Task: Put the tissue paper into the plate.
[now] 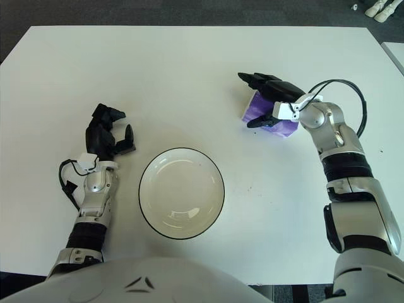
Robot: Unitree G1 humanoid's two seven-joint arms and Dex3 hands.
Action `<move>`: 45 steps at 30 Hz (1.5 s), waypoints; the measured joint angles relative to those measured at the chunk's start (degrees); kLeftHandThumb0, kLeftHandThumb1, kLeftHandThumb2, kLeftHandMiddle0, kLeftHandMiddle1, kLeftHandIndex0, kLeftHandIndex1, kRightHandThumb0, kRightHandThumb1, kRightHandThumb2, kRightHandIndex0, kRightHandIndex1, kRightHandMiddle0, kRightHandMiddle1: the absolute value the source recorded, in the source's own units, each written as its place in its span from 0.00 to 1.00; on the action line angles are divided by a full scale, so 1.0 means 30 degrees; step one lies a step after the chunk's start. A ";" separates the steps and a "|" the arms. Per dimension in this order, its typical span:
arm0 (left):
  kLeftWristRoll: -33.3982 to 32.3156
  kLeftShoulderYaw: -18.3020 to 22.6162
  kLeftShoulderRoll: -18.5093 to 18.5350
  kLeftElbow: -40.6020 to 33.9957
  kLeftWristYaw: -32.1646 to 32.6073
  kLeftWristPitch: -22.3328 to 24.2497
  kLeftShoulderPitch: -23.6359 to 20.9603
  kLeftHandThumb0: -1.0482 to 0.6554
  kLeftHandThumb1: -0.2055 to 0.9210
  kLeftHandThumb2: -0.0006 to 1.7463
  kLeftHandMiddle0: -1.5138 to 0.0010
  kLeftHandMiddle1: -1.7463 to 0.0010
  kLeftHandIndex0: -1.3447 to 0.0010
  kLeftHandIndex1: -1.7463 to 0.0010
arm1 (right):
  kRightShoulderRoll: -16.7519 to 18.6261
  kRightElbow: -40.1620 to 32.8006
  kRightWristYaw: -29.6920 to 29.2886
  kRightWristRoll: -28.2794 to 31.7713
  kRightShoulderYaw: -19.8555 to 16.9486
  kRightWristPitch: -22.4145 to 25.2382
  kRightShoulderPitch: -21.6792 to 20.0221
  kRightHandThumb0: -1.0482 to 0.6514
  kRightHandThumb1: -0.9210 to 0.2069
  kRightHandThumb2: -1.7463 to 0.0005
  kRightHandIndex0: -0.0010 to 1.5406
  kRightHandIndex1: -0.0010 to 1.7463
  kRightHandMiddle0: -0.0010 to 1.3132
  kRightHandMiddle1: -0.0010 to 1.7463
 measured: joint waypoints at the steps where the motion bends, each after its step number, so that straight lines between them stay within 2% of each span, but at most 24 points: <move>1: 0.0002 0.0007 0.0002 -0.0004 -0.0002 -0.0005 0.0006 0.61 0.38 0.80 0.56 0.08 0.59 0.00 | 0.0034 0.0108 -0.0089 -0.0012 0.0002 -0.0001 0.0044 0.00 0.32 0.70 0.00 0.00 0.00 0.00; 13: 0.0004 0.0089 0.0068 -0.0083 -0.0214 -0.0076 0.0051 0.61 0.37 0.81 0.57 0.06 0.59 0.00 | 0.0095 0.0209 -0.0867 0.0026 -0.0098 0.0043 0.0557 0.02 0.34 0.70 0.00 0.00 0.00 0.00; 23: 0.0006 0.0122 0.0239 -0.0154 -0.0435 -0.0065 0.0091 0.61 0.36 0.82 0.57 0.04 0.60 0.00 | -0.0114 -0.1689 -0.0925 0.0446 -0.0692 0.0879 0.2085 0.01 0.34 0.68 0.00 0.00 0.00 0.00; 29: 0.0007 0.0130 0.0302 -0.0154 -0.0486 -0.0035 0.0092 0.61 0.36 0.82 0.55 0.04 0.61 0.00 | -0.0646 -0.2819 -0.0535 0.0737 -0.1176 0.1368 0.3075 0.00 0.34 0.68 0.00 0.00 0.00 0.00; 45: 0.0010 0.0153 0.0274 -0.0201 -0.0493 0.0189 0.0115 0.61 0.41 0.78 0.57 0.06 0.64 0.00 | -0.1482 -0.5056 0.0197 0.0914 -0.1917 0.2243 0.4738 0.00 0.33 0.68 0.00 0.00 0.00 0.00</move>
